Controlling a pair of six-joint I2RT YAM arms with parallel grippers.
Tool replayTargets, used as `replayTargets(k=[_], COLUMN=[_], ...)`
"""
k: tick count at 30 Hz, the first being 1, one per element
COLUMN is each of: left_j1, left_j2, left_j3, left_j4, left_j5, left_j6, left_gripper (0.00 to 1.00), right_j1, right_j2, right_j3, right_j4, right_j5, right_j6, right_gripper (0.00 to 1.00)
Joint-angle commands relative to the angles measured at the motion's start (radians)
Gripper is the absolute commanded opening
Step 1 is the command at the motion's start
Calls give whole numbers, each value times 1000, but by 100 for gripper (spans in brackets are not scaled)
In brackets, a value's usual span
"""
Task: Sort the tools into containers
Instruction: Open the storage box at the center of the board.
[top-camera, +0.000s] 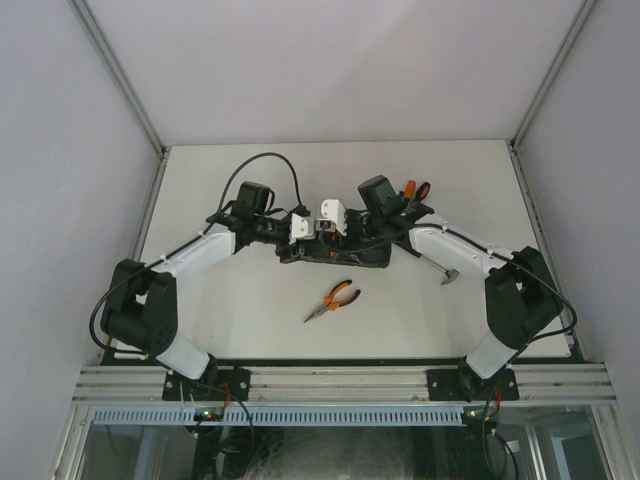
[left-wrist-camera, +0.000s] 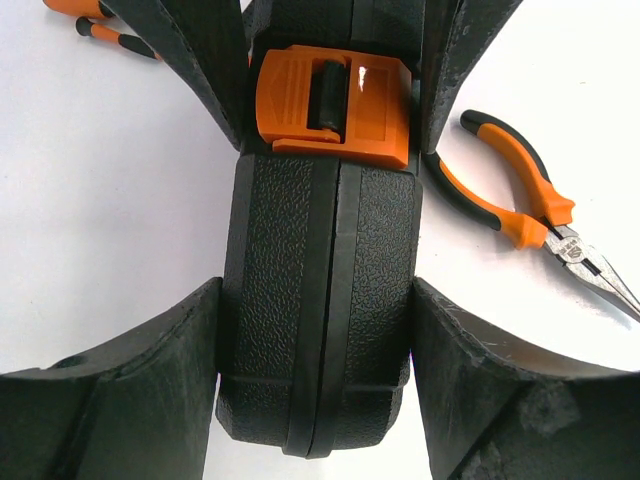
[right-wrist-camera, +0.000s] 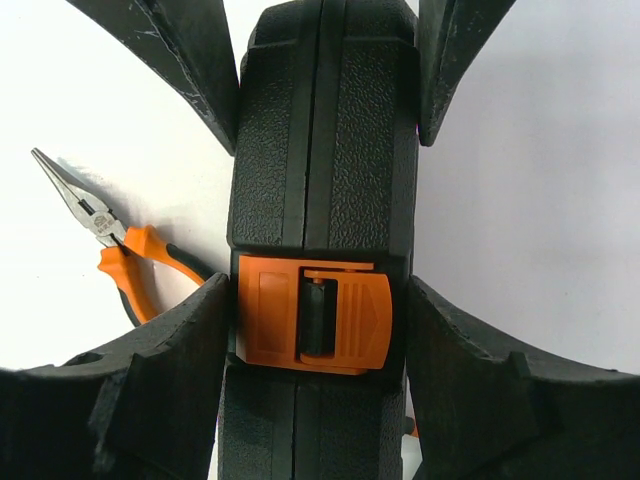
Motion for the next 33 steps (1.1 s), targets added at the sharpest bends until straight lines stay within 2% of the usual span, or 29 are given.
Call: replayTargets(k=[1,5,8,10,12,16,20,27,33], left_j1=[7,6,6,6,6,6,6,6,6], left_j2=[6,13,16,15,13,10,10,11,12], left_j3=[68,79,85,85,86,86,87,90,90], left_j4=[-13,-15,-24,-26,-26,-29,-31,-32,-35], left_j5=[-43,-42,-40,-40,-40,-37,-34,-31,-25], left_j6=[-23,-44,-45,-43,-42,-39,-37,-37,-34], left_gripper=[0,0,0,0,0,0,0,0,0], right_j1=[30,50,63,67,67,67,67,67,66], right_j2=[-11,-23,-32,-42,-54,-57,-53,-52,-62], right_j3=[19,19,15,0,-13,-19,-18,-18,-18], right_j4=[-47,-47,-23,2,27,40,43,67,110], right_j5=[81,154,200,206,203,190,183,135,67], right_j6=[-53,-69,-72,-71,-70,-67,-62,-49,-36], right_gripper=[36,35,43,56,64,73,77,74,77])
